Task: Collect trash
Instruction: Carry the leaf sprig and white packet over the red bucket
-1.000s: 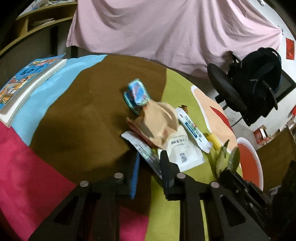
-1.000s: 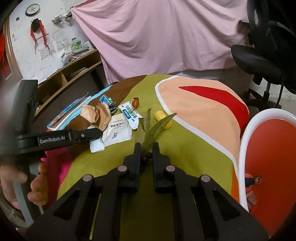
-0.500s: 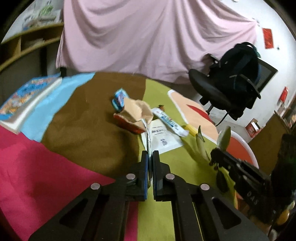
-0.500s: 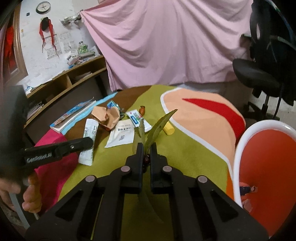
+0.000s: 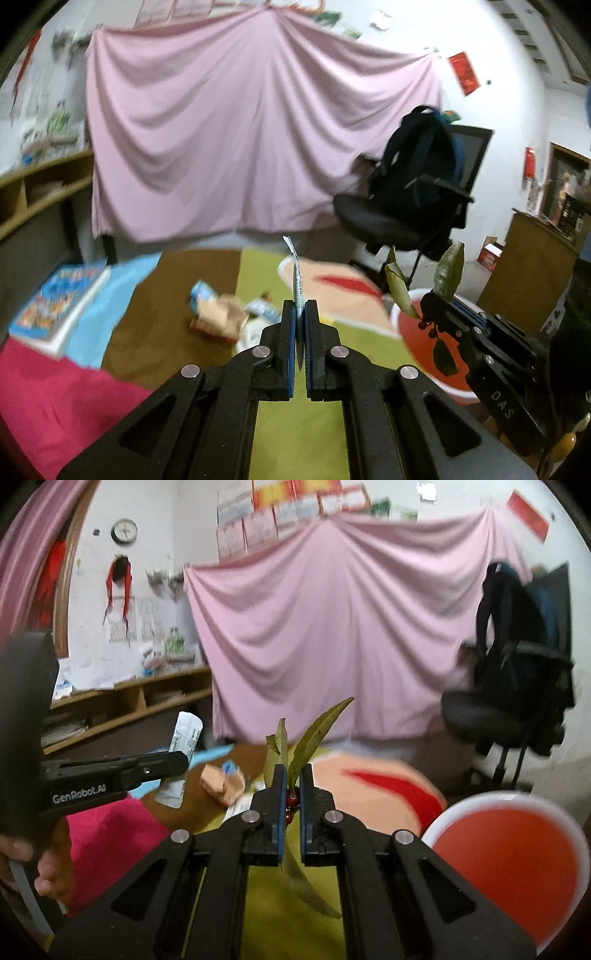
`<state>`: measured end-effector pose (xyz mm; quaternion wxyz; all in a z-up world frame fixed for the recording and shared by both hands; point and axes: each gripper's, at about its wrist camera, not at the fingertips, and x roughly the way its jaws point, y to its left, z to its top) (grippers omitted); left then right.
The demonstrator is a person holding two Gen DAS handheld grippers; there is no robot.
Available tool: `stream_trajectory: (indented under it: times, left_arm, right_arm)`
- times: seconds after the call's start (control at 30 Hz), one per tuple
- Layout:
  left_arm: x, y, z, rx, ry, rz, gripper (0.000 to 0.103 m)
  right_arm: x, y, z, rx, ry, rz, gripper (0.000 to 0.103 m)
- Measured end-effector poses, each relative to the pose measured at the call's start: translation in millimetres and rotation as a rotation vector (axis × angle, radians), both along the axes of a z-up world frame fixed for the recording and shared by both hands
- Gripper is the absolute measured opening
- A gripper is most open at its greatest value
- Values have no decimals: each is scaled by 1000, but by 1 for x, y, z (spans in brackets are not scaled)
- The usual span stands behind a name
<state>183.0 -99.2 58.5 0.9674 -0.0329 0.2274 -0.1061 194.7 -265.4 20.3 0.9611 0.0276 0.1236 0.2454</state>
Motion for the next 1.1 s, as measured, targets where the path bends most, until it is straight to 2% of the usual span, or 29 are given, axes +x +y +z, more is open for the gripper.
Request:
stream_trajectory:
  times: [0.2, 0.47, 0.63, 0.83, 1.1]
  left_arm:
    - [-11, -31, 21, 59, -119, -77, 2]
    - [-8, -87, 26, 110, -165, -206, 2]
    - [3, -125, 17, 125, -137, -284, 2]
    - [20, -159, 7, 122, -56, -369, 2]
    - [46, -185, -6, 84, 59, -418, 2]
  right_arm:
    - [-20, -32, 18, 59, -105, -101, 34]
    - [-31, -80, 26, 81, -135, -244, 34]
    - [-29, -110, 23, 121, -96, -326, 34]
    - [-24, -140, 14, 166, -25, -396, 34]
    - [-13, -164, 0, 176, 74, -448, 35]
